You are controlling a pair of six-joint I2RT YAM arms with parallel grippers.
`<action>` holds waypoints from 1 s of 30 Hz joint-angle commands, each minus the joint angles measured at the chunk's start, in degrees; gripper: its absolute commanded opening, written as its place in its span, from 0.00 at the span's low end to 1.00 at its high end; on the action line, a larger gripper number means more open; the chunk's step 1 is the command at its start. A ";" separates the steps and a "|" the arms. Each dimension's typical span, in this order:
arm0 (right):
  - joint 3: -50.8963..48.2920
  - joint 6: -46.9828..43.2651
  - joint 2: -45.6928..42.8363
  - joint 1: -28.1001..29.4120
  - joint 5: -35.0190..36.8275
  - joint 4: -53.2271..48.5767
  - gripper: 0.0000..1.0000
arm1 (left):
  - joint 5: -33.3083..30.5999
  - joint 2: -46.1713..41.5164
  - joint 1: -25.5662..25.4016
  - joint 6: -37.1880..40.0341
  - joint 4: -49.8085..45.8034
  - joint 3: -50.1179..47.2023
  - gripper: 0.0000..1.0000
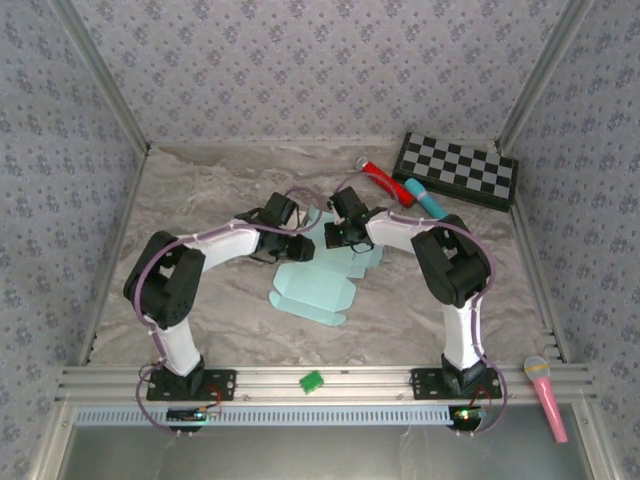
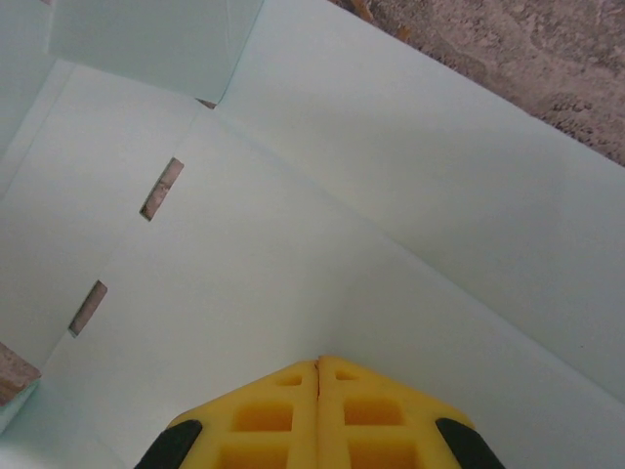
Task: Fold the paper box
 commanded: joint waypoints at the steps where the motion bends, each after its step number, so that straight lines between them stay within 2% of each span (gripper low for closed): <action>1: 2.10 -1.84 -1.01 0.28 -1.23 -4.54 0.01 | -0.40 -3.96 1.39 -0.57 0.31 0.39 0.44; 9: 5.29 -3.68 -4.22 -1.03 -2.12 -7.51 0.04 | -0.55 -7.09 4.98 0.19 -0.68 0.43 0.46; 13: 5.44 -3.82 -5.77 -2.56 -2.13 -8.67 0.05 | 1.23 -6.63 5.16 2.32 -2.36 2.78 0.46; 17: 5.48 -4.24 -6.61 -5.09 -2.22 -9.51 0.06 | 4.14 -5.32 5.10 3.26 -2.89 5.55 0.36; 22: 5.92 -4.26 -6.65 -7.35 -2.74 -10.53 0.07 | 5.96 -0.86 4.54 3.43 -3.92 10.55 0.10; 25: 6.40 -3.56 -6.50 -8.12 -0.59 -12.60 0.09 | 6.74 2.82 3.35 3.24 -4.58 14.14 0.01; 30: 5.10 -0.92 -7.56 -9.90 2.80 -13.05 0.15 | 6.18 10.83 1.01 2.94 -5.02 21.35 0.00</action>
